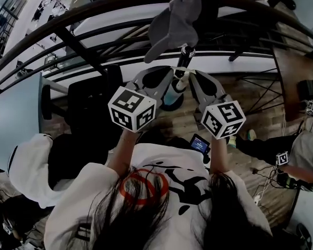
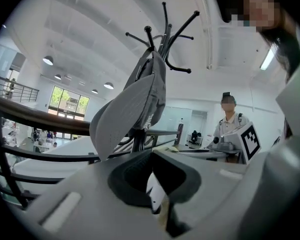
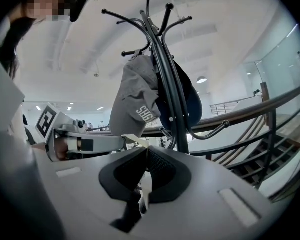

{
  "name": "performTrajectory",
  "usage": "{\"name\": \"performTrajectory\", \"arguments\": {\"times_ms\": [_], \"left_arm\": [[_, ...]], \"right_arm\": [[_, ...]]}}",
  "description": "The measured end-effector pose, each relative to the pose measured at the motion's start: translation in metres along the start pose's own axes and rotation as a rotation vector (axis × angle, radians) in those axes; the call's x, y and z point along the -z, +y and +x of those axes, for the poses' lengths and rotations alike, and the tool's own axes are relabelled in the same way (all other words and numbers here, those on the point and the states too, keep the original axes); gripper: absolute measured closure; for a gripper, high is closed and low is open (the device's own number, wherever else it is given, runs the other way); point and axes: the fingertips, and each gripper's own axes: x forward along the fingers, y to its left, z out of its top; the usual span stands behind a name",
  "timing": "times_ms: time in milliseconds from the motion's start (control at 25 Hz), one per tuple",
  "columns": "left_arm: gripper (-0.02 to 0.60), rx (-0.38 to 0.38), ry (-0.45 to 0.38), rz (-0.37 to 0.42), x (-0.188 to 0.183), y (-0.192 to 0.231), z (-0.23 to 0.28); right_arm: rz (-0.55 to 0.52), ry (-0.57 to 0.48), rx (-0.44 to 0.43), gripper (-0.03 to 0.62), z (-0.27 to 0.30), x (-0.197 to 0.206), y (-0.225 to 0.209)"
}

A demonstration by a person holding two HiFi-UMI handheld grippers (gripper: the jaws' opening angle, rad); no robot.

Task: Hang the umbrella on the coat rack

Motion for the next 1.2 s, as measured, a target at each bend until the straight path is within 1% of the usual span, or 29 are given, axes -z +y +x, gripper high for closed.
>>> {"name": "performTrajectory", "arguments": {"times_ms": [320, 480, 600, 800, 920, 1000, 1200], "left_arm": [[0.581, 0.040, 0.051, -0.015, 0.016, 0.013, 0.016], [0.581, 0.048, 0.106, 0.014, 0.034, 0.017, 0.024], [0.581, 0.076, 0.133, 0.020, 0.047, 0.015, 0.030], [0.581, 0.101, 0.139, 0.047, 0.054, 0.012, 0.043], [0.581, 0.109, 0.124, 0.021, 0.055, 0.017, 0.050], [0.581, 0.109, 0.119, 0.020, 0.056, 0.020, 0.053], [0.581, 0.095, 0.119, 0.073, 0.060, 0.024, 0.064]], "right_arm": [[0.024, 0.033, 0.065, 0.572, 0.011, 0.015, -0.014], [0.057, 0.069, 0.093, 0.572, 0.015, 0.032, -0.022], [0.063, 0.110, 0.092, 0.572, 0.021, 0.047, -0.022], [0.059, 0.139, 0.071, 0.572, 0.033, 0.059, -0.022], [0.077, 0.138, 0.060, 0.571, 0.041, 0.061, -0.027], [0.087, 0.138, 0.053, 0.571, 0.046, 0.063, -0.030], [0.093, 0.132, 0.058, 0.571, 0.056, 0.066, -0.041]]}}
